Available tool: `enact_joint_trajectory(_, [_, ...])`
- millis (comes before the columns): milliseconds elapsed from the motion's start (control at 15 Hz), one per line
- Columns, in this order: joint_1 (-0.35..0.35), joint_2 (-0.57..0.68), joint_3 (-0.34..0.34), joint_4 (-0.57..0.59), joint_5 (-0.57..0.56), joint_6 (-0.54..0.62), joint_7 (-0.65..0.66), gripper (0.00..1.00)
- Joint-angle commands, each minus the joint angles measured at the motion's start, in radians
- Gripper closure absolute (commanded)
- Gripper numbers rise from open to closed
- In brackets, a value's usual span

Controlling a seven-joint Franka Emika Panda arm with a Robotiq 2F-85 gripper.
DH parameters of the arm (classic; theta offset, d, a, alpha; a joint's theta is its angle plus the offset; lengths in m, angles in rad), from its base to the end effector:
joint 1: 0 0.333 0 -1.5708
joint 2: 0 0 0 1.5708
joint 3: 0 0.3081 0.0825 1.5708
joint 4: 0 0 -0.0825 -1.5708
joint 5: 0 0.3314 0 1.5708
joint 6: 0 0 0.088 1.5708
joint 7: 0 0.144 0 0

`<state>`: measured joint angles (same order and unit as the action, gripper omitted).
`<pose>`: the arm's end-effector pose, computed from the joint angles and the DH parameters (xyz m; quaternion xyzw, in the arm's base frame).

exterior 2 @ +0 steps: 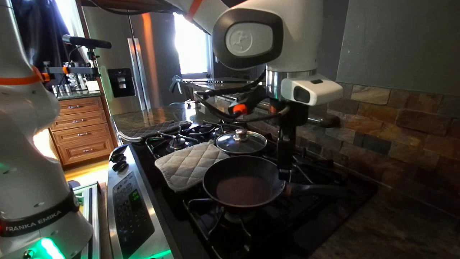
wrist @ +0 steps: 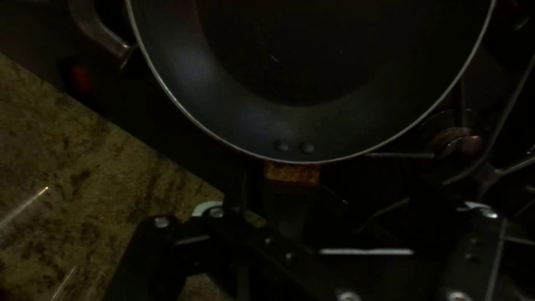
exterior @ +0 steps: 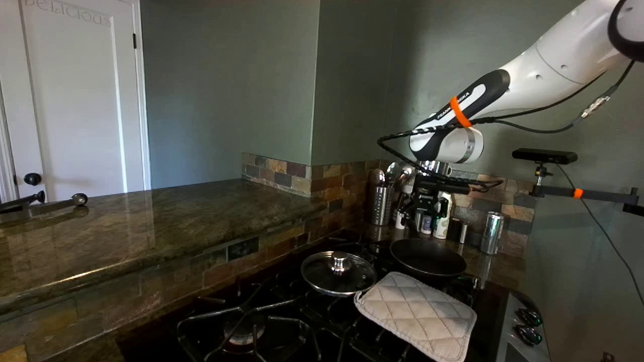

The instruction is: Move the pan to the bottom right stove plate and use the potholder to put the lid on the pan

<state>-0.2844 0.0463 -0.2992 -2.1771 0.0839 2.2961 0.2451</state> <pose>0.4268 -0.2762 0.3651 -0.9036 0.4260 -0.0413 0.0189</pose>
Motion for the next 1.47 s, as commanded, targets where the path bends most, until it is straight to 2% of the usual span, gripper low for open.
enact_joint_trajectory(0, [0.032,-0.199,0.037,-0.154,-0.087,-0.045,-0.003,0.00])
enact_joint_trajectory(533, [0.106,-0.417,0.212,-0.331,-0.256,-0.270,-0.036,0.00])
enact_joint_trajectory(600, [0.095,-0.354,0.190,-0.270,-0.208,-0.242,-0.013,0.00])
enact_joint_trajectory(1000, [0.095,-0.360,0.192,-0.271,-0.213,-0.246,-0.009,0.00])
enact_joint_trajectory(1133, [0.106,-0.390,0.181,-0.304,-0.179,-0.258,-0.053,0.00])
enact_joint_trajectory(1400, [0.140,-0.448,0.155,-0.361,-0.048,-0.399,-0.233,0.00])
